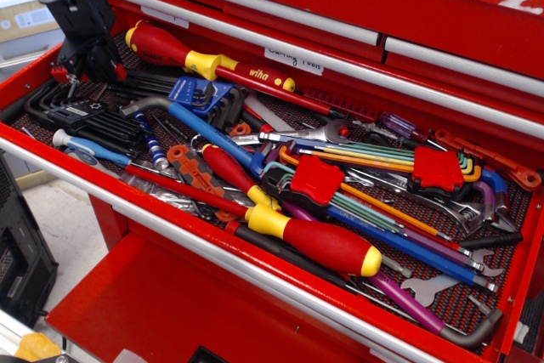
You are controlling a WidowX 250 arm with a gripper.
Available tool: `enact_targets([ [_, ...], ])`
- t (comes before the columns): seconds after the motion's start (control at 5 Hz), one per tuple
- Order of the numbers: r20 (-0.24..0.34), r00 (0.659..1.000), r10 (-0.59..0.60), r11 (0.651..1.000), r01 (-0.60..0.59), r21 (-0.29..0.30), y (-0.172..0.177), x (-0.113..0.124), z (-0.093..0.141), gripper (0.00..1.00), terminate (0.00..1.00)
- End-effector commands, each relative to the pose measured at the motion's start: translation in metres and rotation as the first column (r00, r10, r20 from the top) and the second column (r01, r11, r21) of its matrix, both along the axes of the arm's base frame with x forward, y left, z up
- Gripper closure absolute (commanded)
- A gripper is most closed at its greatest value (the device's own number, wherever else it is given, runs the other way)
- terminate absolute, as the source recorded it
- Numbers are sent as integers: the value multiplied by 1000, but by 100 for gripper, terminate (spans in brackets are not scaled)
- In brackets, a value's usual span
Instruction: Pick up bit holder
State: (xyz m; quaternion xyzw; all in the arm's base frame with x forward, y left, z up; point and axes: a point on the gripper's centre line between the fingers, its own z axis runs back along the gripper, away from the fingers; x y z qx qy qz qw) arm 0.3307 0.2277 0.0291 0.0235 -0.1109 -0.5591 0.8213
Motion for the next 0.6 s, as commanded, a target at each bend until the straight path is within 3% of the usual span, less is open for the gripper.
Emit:
enact_targets([
  [0.0, 59, 997, -58, 948, 37, 318, -33, 20, 123, 100, 0],
  [0.2, 78, 992, -100, 902, 57, 429, -49, 14, 171, 100, 0],
  [0.4, 73, 993, -88, 902, 49, 428, -68, 12, 197, 100, 100],
])
